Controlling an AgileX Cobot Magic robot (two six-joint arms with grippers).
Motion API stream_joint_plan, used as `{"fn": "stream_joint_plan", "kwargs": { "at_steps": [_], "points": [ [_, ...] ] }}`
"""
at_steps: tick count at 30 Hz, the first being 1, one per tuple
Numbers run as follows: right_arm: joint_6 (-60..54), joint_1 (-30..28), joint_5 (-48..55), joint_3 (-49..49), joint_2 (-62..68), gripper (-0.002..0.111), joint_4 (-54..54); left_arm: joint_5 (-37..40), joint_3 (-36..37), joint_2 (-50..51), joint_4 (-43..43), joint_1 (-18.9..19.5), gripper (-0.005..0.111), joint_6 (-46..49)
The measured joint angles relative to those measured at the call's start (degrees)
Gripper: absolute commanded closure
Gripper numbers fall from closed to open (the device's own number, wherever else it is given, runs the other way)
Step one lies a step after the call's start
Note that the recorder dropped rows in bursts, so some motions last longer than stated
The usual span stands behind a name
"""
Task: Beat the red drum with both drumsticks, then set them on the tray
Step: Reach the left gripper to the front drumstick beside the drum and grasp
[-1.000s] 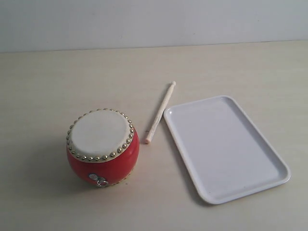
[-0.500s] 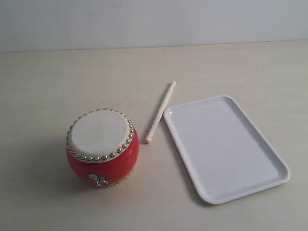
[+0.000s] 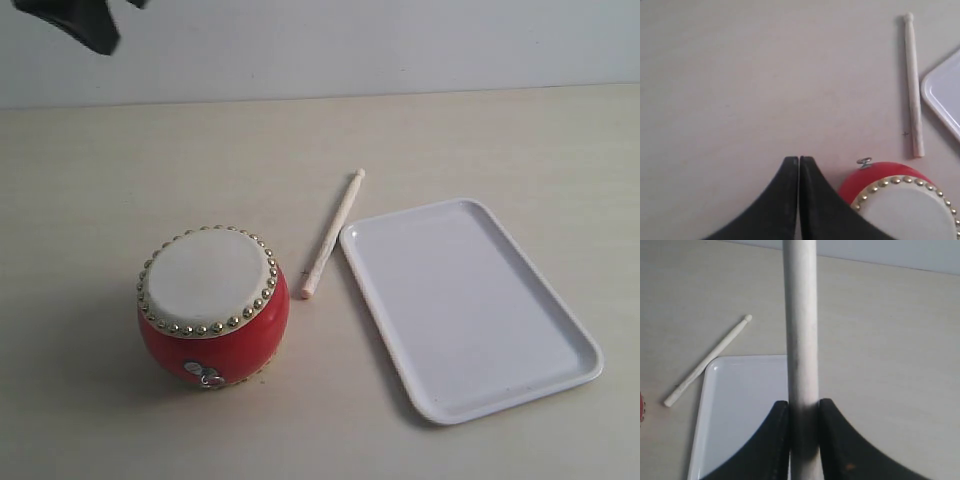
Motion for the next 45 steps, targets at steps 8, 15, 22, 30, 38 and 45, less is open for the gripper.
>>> {"fn": "stream_joint_plan", "kwargs": {
  "at_steps": [8,15,22,30,38,45],
  "points": [
    [0.0,0.0,-1.8,4.7,0.0,0.108,0.4,1.1,-3.1,10.8,-2.2,-10.0,0.082,0.2],
    [-0.2,0.0,-3.1,6.8,0.0,0.108,0.4,-0.5,-3.1,16.7,-3.1,-15.9,0.067,0.1],
    [-0.6,0.0,-3.5,6.8,0.0,0.108,0.6,-1.8,-6.2,20.4,-4.4,-17.7,0.061,-1.2],
    [-0.7,0.0,-3.5,6.8,0.0,0.108,0.6,-4.5,-9.7,24.7,-8.2,-17.9,0.061,-0.1],
    [-1.2,0.0,-3.5,6.8,0.0,0.108,0.6,-4.5,-9.8,30.0,-7.6,-17.9,0.061,0.2],
    [-1.4,0.0,-3.5,6.8,0.0,0.108,0.6,-4.5,-9.8,33.1,-7.5,-17.9,0.061,0.2]
  ]
}}
